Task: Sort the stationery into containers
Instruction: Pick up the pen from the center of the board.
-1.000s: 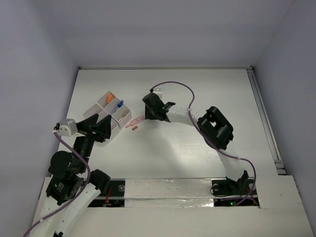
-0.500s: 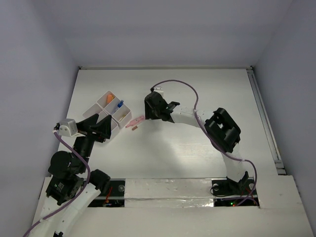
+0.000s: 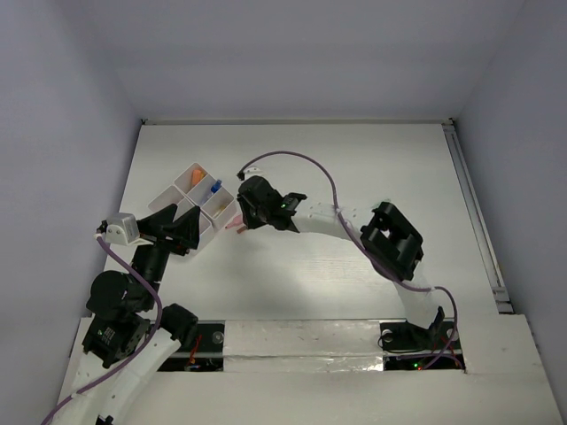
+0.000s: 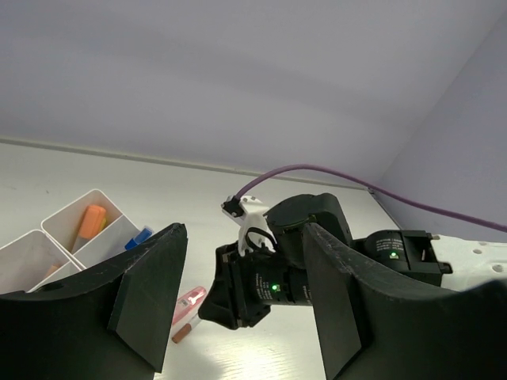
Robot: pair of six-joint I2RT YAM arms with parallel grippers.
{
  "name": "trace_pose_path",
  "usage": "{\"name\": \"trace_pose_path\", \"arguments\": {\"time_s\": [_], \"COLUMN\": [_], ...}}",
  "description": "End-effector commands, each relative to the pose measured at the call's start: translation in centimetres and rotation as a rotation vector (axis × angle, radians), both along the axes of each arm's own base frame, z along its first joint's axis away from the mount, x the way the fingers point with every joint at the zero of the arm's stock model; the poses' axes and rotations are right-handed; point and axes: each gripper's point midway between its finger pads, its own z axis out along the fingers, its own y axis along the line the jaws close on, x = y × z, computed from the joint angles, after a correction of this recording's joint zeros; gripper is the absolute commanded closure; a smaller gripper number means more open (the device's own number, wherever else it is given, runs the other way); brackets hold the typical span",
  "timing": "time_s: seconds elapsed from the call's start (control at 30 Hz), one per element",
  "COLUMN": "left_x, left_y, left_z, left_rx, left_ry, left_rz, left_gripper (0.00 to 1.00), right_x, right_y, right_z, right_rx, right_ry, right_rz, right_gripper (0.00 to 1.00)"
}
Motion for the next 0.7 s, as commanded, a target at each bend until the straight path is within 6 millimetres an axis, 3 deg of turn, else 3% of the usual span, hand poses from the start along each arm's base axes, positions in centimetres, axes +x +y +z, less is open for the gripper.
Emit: {"name": "trace_pose_path", "arguments": {"time_s": [0.0, 0.3, 0.67], "left_x": [-0.1, -0.1, -0.1], "left_y": [0.0, 0.0, 0.0], "left_z": [0.9, 0.9, 0.9], "left_rx": [-0.01, -0.011, -0.009], "left_ry": [-0.042, -0.04, -0.039], "left_rz": [-0.002, -0.001, 0.0], "left_gripper": [0.43, 0.43, 0.43], "right_x": [0.3, -0.3, -0.2], "right_y": [2.0, 3.9, 4.7], "right_z": [0.1, -0.4, 0.0], "right_rx": [0.047, 0.078, 0.101], "right_ry": [0.004, 0.024, 0.016], "right_rz": [0.069, 0.127, 0.147], "right_gripper": [0.76, 1.0, 1.0]}}
